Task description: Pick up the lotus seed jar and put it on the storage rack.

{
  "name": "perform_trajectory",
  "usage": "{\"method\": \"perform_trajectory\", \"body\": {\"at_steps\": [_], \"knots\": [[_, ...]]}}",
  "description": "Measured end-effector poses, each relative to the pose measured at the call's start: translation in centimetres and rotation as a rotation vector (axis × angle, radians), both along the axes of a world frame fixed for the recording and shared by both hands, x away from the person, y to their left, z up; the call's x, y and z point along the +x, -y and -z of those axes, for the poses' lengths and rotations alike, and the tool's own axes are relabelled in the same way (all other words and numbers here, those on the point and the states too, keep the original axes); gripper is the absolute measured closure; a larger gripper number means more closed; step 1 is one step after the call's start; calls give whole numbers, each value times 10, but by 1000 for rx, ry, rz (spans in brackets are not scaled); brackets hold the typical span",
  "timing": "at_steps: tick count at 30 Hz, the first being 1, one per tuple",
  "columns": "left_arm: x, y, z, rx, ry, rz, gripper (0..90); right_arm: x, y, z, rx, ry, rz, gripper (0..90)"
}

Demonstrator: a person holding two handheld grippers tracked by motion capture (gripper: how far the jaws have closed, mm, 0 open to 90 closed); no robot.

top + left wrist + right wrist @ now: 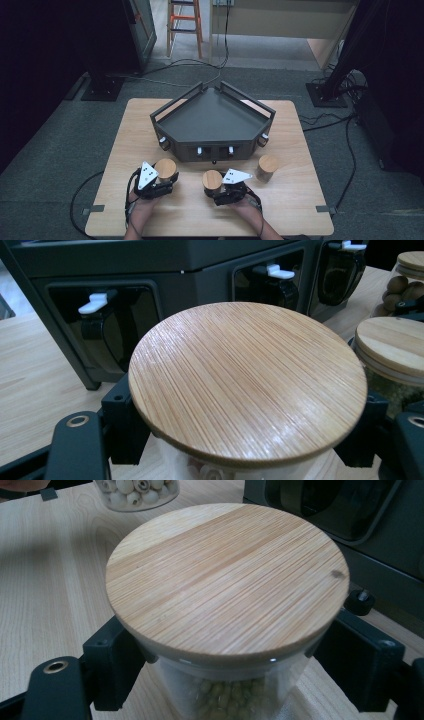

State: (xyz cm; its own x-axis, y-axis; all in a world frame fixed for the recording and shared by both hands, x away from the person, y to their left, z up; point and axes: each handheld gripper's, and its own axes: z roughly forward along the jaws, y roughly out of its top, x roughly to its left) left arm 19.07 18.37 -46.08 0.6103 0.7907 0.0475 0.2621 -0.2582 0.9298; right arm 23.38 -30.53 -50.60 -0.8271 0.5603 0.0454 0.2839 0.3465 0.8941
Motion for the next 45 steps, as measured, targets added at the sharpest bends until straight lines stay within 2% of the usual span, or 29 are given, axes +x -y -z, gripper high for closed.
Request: {"method": "perform_trajectory", "body": {"at_steps": [17,24,33,45], "knots": [[9,2,-12,-8,0,13,250,0,0,0,1,-2,1,180],[12,2,-17,-26,1,14,250,0,0,0,-1,1,0,180],[18,3,-24,-17,3,18,250,-1,-1,0,-6,4,1,180],[26,2,-33,-42,-8,21,251,-1,-1,0,-6,3,3,180]]}}
